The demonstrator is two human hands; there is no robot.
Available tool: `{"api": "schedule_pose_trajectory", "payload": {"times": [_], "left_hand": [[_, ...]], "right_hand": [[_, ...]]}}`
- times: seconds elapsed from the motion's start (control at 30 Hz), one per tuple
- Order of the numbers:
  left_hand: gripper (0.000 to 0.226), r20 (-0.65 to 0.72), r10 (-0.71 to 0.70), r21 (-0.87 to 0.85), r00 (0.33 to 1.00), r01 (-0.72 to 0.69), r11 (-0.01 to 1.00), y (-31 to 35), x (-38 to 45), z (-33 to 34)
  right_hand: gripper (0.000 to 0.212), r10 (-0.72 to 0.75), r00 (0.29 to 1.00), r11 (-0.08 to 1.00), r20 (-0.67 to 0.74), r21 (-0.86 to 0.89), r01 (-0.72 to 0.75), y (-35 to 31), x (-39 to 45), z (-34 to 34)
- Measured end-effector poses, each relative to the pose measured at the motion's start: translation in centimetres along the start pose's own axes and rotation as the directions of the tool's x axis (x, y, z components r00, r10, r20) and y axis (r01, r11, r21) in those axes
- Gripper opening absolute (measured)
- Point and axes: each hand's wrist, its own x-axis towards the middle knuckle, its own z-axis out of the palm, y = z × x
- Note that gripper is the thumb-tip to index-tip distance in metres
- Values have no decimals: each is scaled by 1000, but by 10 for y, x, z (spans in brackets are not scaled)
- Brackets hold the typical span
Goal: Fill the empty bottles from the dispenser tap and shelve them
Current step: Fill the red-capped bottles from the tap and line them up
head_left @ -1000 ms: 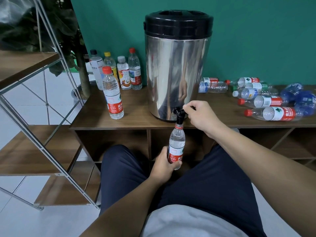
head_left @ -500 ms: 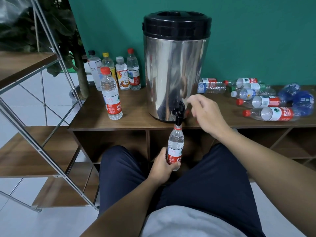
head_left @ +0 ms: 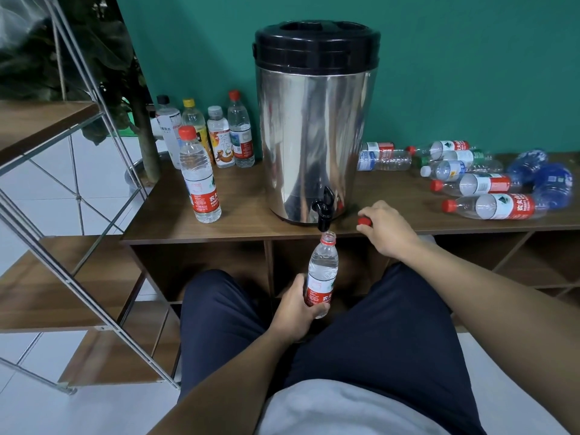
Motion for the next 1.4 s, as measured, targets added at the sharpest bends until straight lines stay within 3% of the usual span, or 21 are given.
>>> {"api": "schedule_pose_trajectory", "payload": {"times": [0.13, 0.3, 0.37, 0.6, 0.9, 0.97, 1.13, 1.23, 1.4], "left_hand": [[59, 7, 17, -5, 1000, -17, 1000, 1, -1, -1], [60, 8, 48, -28, 999, -48, 998, 7, -3, -4], [60, 10, 61, -45, 998, -60, 997, 12, -5, -4], [65, 18, 130, -117, 991, -127, 985, 31, -9, -14], [71, 48, 195, -150, 980, -186, 971, 58, -17, -49], [70, 40, 209, -137, 977, -202, 970, 65, -21, -57], [69, -28, 234, -110, 972, -236, 966, 79, -29, -72], [71, -56, 221, -109, 974, -226, 968, 82, -35, -85], [72, -64, 214, -110, 975, -220, 969, 85, -37, -122]], "right_hand": [[25, -48, 998, 997, -41, 53, 51, 2, -6, 0], [15, -126, 988, 894, -91, 421, 153, -23, -25, -26], [15, -211, 976, 857, -63, 468, 215, -37, -37, -32], [21, -387, 918, 856, -86, 336, 392, -53, -58, -56], [23, -627, 770, 779, 120, 96, 620, -79, -47, -119], [19, -615, 779, 787, 122, 33, 616, -90, -45, -129], [57, -556, 830, 803, 42, -228, 550, -128, -41, -137], [49, -598, 801, 781, 40, -195, 593, -146, -39, -143], [50, -706, 687, 683, 172, -94, 725, -162, -30, -167]]}}
